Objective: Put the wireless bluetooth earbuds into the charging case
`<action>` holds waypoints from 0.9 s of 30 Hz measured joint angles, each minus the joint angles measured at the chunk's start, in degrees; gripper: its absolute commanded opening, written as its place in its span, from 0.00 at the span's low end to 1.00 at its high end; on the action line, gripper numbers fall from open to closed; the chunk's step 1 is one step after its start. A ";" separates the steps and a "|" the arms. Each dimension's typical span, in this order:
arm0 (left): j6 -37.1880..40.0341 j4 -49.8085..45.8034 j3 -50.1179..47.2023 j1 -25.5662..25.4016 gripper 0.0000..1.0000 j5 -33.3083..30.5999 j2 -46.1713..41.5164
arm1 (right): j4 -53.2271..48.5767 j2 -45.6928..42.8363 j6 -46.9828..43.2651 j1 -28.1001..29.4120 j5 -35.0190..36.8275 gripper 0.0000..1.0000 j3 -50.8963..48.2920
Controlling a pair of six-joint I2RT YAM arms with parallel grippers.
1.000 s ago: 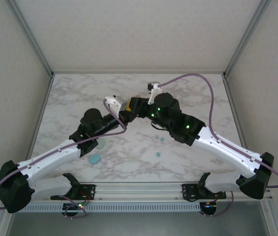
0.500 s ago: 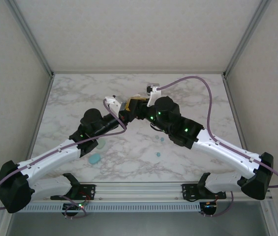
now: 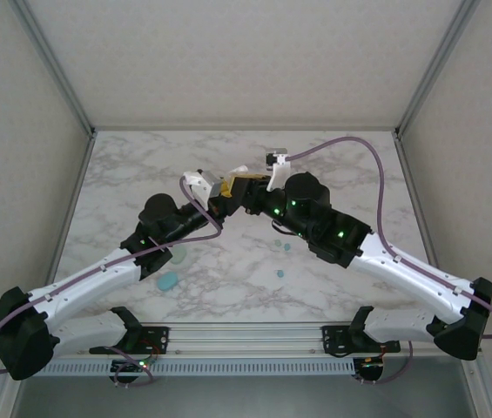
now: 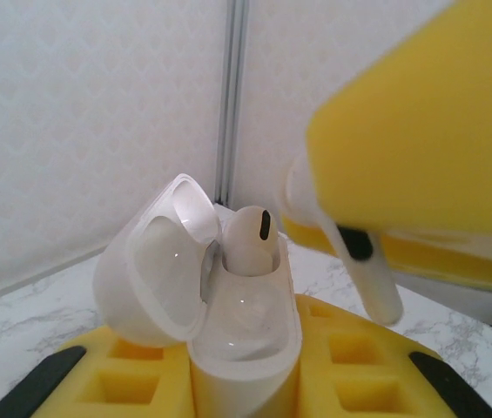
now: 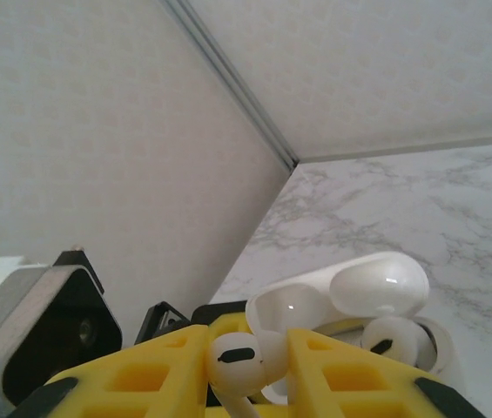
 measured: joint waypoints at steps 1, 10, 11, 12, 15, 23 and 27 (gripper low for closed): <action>-0.22 0.09 0.00 0.00 0.10 0.00 0.00 | 0.33 -0.02 0.09 0.00 -0.26 0.29 -0.42; -1.64 -0.09 0.00 -0.11 0.10 0.00 -0.61 | 2.45 -0.13 1.07 0.00 -1.57 0.28 -1.79; -1.68 -0.11 0.00 -0.11 0.10 -0.09 -0.66 | 2.86 -0.31 1.09 0.00 -1.68 0.28 -2.10; -1.73 -0.11 -0.07 -0.11 0.10 -0.11 -0.70 | 3.08 -0.44 1.09 0.00 -1.68 0.28 -2.29; -1.92 -0.20 -0.20 -0.22 0.10 -0.66 -0.98 | 3.28 -1.18 1.11 0.00 -1.68 0.28 -3.23; -2.05 -0.50 -0.20 -0.33 0.10 -1.36 -1.62 | 3.08 -2.56 1.16 0.00 -1.70 0.27 -4.00; -1.77 -0.68 -0.20 -0.33 0.10 -1.36 -1.62 | 3.08 -2.69 1.33 0.00 -1.68 0.27 -4.00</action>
